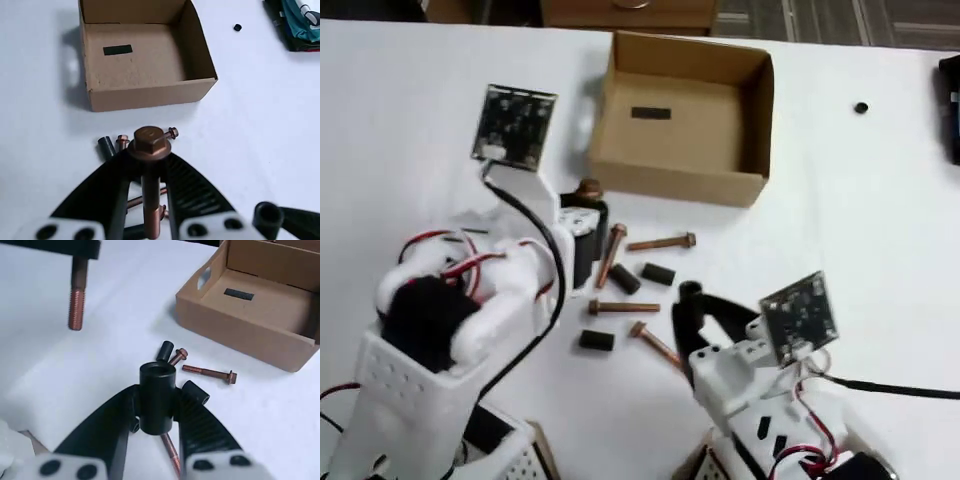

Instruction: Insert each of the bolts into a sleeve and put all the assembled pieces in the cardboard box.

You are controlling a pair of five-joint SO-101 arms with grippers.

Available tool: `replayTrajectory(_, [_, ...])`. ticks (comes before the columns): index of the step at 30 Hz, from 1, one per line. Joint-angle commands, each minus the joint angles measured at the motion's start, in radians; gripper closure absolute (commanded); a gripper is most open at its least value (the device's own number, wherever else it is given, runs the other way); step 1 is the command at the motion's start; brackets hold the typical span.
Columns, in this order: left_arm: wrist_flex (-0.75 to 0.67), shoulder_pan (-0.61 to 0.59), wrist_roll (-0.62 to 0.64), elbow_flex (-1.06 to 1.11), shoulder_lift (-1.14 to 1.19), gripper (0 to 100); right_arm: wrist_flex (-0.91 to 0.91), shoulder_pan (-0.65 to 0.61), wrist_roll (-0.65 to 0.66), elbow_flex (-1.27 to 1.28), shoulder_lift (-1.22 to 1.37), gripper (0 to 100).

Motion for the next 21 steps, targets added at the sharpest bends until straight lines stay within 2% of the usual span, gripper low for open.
replayTrajectory(1, [-0.094,0.044,0.003,0.007,-0.026,98,-0.021,-0.045,-0.006,0.072,-0.056,97.8])
replayTrajectory(9, [-0.258,0.135,0.000,0.042,-0.015,98,-0.186,-0.104,-0.002,0.256,-0.134,97.8])
replayTrajectory(21, [-0.414,0.173,0.008,0.166,-0.006,98,-0.280,-0.096,-0.008,0.269,-0.131,97.9])
